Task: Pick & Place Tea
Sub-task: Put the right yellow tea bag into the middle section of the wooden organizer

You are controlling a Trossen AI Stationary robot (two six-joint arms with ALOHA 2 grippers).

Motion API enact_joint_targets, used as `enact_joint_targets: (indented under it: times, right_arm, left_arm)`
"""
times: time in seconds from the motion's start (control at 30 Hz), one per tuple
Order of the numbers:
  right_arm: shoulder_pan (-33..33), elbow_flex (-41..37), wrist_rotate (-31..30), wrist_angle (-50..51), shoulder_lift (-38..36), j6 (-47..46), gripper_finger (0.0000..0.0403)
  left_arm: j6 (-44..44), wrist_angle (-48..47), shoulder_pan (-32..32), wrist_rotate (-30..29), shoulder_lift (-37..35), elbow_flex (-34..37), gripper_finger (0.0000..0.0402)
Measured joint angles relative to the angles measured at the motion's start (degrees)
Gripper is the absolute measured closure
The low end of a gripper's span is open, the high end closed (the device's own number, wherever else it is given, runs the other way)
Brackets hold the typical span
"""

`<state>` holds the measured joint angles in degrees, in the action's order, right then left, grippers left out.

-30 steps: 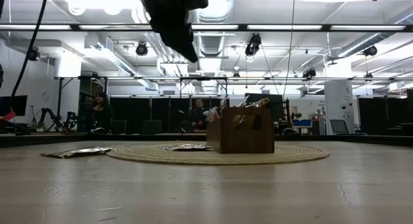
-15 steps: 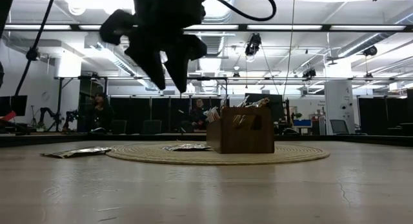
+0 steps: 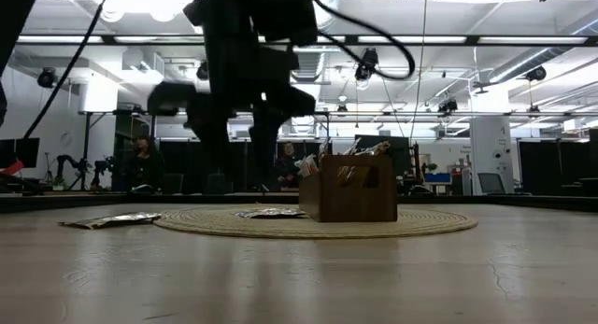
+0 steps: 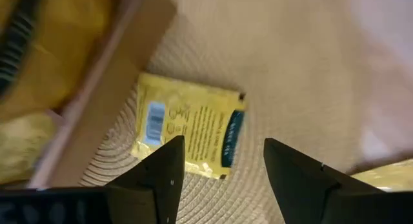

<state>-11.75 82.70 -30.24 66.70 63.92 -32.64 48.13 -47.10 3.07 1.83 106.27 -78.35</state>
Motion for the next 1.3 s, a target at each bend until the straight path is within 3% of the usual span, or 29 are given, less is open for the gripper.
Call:
enact_joint_targets:
  times: [0.17,0.53,0.63,0.8,1.03,1.3]
  right_arm:
    - [0.02,0.00,0.00,0.00,0.02,-0.01,0.0184]
    - [0.01,-0.02,0.02,0.14,0.02,0.00,0.0184]
    - [0.02,-0.04,0.02,0.26,0.02,0.02,0.0184]
    - [0.01,-0.04,0.03,0.32,0.02,0.12,0.0184]
    - [0.01,-0.04,0.04,0.35,0.02,0.23,0.0184]
    - [0.00,-0.11,0.08,0.42,0.02,0.25,0.0184]
  left_arm:
    - [0.01,0.08,-0.07,-3.04,4.17,0.00,0.0200]
    - [-0.42,0.45,-0.07,-3.26,7.56,-0.26,0.0217]
    - [-0.38,0.47,-0.07,-3.24,7.59,-0.24,0.0257]
    - [-1.35,0.62,-0.02,-3.17,7.61,-0.20,0.0381]
    - [-3.00,0.48,-0.07,-3.34,6.93,-0.24,0.0397]
    - [-11.02,-4.44,-0.11,-4.88,3.53,-4.35,0.0401]
